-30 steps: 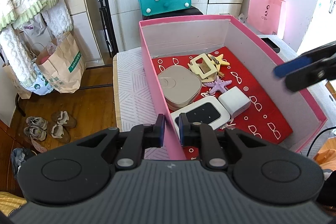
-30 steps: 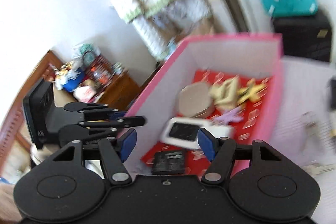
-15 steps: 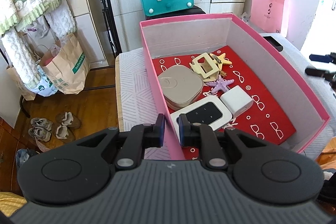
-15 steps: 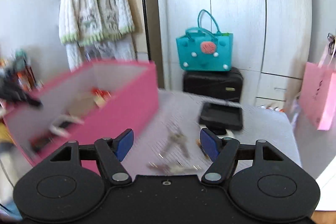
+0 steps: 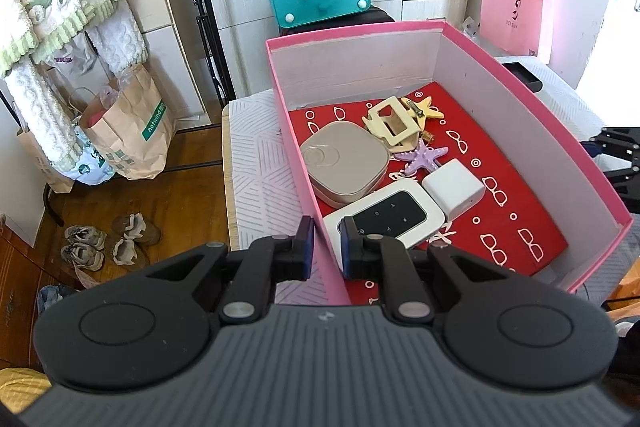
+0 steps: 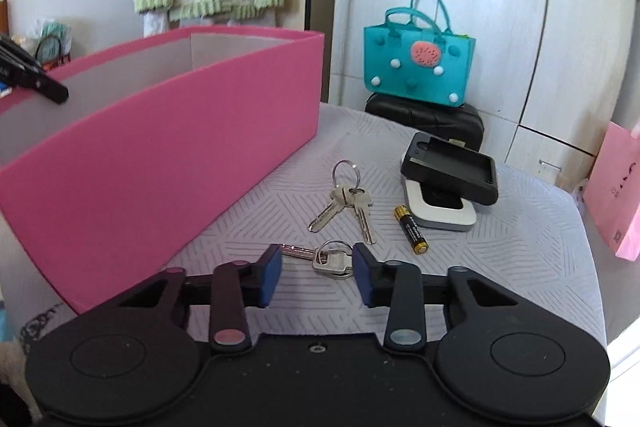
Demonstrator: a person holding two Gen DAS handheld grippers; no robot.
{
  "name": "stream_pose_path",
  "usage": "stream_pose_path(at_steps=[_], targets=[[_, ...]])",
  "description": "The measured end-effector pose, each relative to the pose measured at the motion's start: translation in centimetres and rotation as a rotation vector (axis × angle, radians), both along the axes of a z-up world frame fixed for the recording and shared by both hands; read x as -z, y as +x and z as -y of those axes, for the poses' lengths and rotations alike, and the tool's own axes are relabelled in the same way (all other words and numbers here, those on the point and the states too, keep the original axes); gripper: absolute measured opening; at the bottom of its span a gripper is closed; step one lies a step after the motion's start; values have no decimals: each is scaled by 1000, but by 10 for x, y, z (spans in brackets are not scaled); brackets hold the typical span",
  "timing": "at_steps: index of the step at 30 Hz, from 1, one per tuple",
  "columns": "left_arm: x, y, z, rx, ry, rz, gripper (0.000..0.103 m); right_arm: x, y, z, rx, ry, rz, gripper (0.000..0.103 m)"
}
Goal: Organize rigid objects
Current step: 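Move the right gripper back to the silver keys and close on them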
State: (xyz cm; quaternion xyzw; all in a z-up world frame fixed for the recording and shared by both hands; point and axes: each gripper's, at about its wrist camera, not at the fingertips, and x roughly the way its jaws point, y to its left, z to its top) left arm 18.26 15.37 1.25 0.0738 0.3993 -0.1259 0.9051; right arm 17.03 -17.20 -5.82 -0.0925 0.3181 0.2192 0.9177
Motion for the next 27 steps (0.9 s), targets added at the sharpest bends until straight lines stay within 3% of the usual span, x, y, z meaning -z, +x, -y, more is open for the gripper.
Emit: stream_pose_path(at_steps=[5,10,13,14,16,23,27], targets=[[1,-1,1,4,6,1,13,7,13,-5,18,-74,-5,39],[1,-1,1,4,4,1,13,7,21,3,16,-47,-22,42],[1,-1,1,3,5,1,13,3,18,0,-6,-56,-11,22],[1,-1,1,3,4,1,13,1,16,-1,-7,-49,-2,4],[1,-1,1,4,5,1,13,-5,17,1,-3,5,-26,0],[1,-1,3,5,2,0,13,-12,21,15,61,94,-40,2],[2,-2,3,9,2,2,13,-8,19,9,-2,22,-24,17]])
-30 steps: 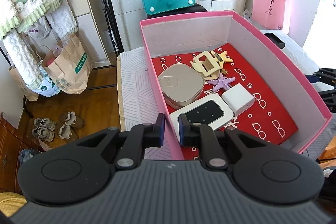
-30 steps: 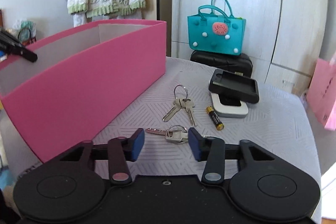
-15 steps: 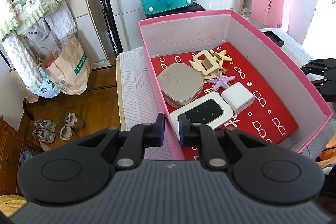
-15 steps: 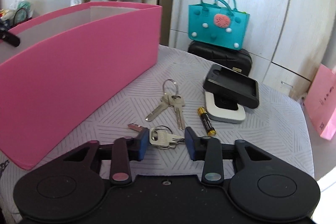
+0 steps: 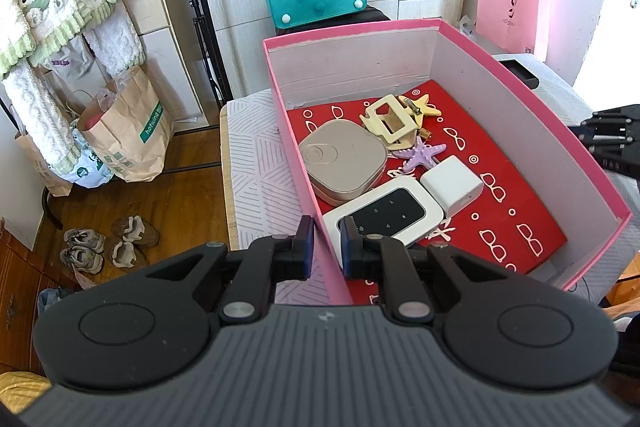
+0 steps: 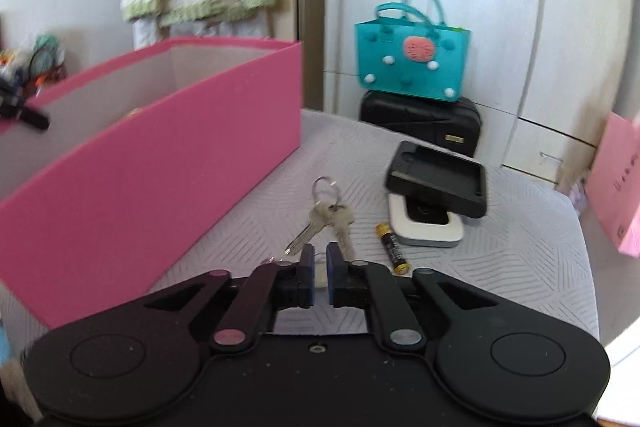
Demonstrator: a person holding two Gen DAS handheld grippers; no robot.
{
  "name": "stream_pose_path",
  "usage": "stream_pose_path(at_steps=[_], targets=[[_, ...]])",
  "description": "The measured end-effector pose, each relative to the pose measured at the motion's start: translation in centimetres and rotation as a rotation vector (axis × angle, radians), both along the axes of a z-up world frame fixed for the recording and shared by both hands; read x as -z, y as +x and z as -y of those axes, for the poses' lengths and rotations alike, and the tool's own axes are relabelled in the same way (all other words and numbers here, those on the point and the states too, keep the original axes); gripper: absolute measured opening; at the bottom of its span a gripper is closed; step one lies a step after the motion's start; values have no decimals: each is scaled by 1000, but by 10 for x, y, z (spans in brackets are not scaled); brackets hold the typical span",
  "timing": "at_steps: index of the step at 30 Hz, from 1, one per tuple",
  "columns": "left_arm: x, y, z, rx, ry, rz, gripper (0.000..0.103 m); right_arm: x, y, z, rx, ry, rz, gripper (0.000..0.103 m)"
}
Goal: Organize rigid objects
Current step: 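Move the right gripper back to the silver keys and close on them, then carry the silver keys into the pink box and open the right gripper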
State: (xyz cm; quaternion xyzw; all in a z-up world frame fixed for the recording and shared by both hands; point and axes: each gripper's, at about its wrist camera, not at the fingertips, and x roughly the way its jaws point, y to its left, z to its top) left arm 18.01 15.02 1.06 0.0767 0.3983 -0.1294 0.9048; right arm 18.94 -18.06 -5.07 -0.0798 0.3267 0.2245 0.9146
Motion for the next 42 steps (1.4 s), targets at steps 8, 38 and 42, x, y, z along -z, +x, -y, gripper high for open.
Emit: stream_pose_path(at_steps=[8,38,42], targets=[[0,-1,-1,4,-1,1,13,15,5,-14,-63,-100,27,64],[1,-2,-3,7,-6,-3,13,-24,11,27,50,197,-39,1],[1,-2,-4,7,-8,-3,13,-43,7,16,-11,138,-23,1]])
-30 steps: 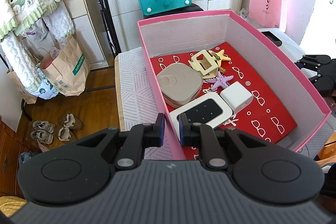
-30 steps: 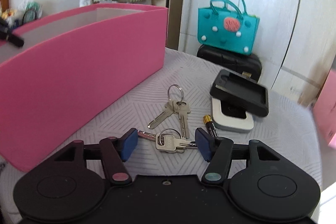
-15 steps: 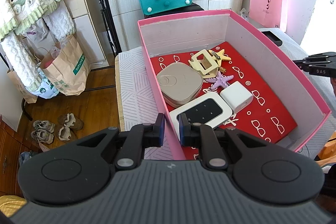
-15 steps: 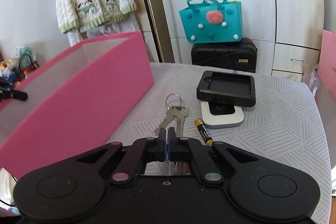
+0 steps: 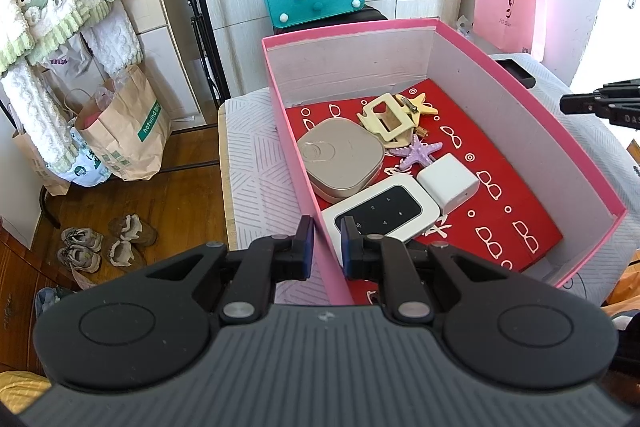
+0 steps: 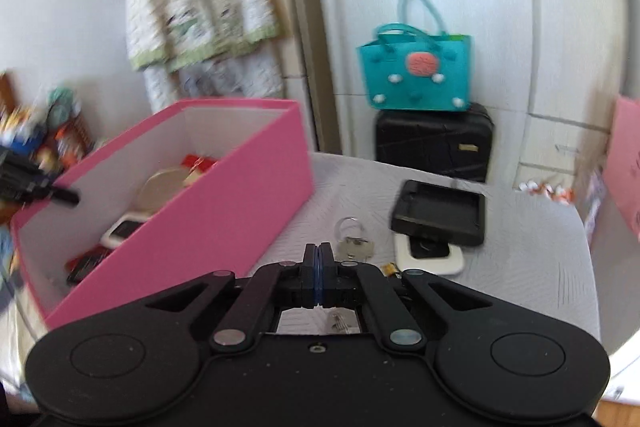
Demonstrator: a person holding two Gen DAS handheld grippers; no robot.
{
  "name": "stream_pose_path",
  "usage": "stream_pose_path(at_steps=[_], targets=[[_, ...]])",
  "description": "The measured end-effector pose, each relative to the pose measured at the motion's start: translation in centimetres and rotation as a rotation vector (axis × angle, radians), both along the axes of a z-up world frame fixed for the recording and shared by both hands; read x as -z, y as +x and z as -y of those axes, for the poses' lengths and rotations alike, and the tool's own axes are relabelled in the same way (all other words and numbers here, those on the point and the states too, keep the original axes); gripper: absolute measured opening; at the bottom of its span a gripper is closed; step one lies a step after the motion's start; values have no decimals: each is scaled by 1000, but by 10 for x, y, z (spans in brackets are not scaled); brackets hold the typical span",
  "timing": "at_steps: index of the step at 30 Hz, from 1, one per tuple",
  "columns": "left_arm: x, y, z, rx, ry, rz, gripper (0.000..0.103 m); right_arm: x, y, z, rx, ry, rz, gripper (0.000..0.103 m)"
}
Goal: Organize rigid objects
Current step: 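Carry the silver keys into the pink box and open the right gripper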
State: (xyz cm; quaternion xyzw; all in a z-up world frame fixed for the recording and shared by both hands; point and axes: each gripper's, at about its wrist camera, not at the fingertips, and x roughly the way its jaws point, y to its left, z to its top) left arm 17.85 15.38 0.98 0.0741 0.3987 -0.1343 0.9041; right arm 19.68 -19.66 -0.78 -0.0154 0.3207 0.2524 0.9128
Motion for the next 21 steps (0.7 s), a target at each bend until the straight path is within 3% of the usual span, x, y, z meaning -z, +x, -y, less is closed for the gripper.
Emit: stream_pose_path(at_steps=[5,10,12,13,14,21], targets=[[0,0,-1,3,-5,1,13,9,-2,-6,-13,-80,-19,9],[-1,-2,-1,9,-3,2,13,35,-1,-1,16,-125,-38,24],[-1,-2,-1,9,-1,2,13,47,2,-3,19,-154,-55,24],[-1,-2,-1,10,0,2,13,52,4,-4,17,-162,-66,19],[-1,-2,-1,11,2,2,13,55,5,-5,13,-167,-63,4],[0,-3,4,38,52,1,13,16,1,4,35,-36,-33,3]])
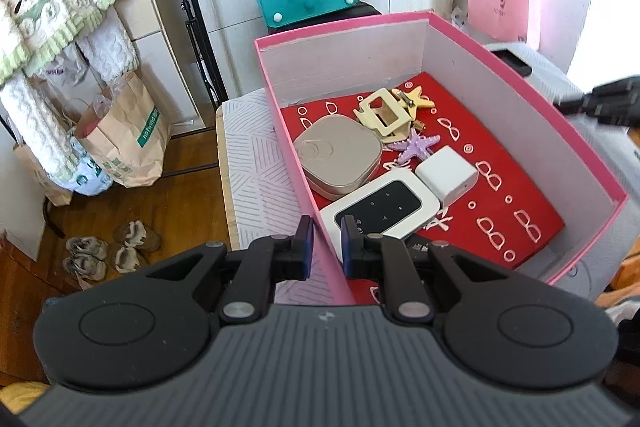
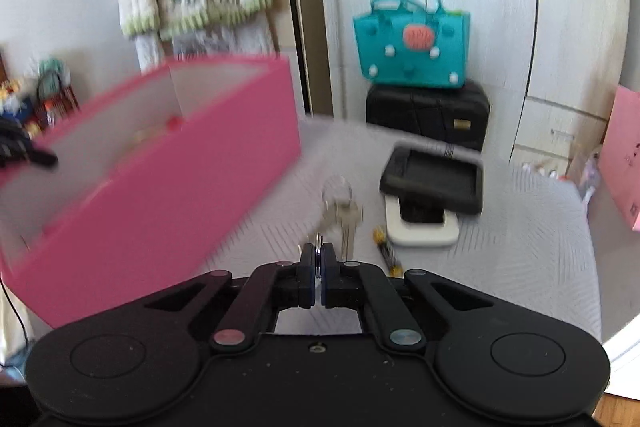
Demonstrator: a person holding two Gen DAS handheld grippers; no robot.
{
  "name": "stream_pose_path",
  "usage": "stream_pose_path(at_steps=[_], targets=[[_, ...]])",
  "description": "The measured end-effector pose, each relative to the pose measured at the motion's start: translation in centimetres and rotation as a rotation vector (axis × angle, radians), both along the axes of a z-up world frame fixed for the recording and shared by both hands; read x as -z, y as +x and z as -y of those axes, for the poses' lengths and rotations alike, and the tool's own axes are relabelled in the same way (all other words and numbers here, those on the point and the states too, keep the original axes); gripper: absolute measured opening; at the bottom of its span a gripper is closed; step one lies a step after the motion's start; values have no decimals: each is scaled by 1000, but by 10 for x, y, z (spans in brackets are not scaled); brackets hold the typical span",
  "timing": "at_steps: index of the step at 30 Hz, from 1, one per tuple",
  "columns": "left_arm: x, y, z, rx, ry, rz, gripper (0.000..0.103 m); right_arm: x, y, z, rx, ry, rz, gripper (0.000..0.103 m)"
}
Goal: Organize rigid objects
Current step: 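Carry the silver keys into the pink box and open the right gripper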
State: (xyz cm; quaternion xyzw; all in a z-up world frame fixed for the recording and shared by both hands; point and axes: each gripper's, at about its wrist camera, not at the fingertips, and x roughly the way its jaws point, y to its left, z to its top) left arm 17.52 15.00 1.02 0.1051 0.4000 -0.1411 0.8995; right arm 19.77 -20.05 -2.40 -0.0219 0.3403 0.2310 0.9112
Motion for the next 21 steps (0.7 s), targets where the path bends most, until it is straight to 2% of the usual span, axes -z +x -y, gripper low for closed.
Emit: stream_pose_path(at_steps=[9,13,17,21], targets=[[-5,1,14,68,124,-19,13,-78,-16,-22,-91,69,109,3],[-7,1,13,71,130,-22,13,-106,-19,-36,-151,131,138,3],[-7,1,13,73,134,-19,13,-119,-20,-59,-243,188,114,3],[-8,1,12,72,133,-20,13,-107,-16,-83,-327,255,25,3]])
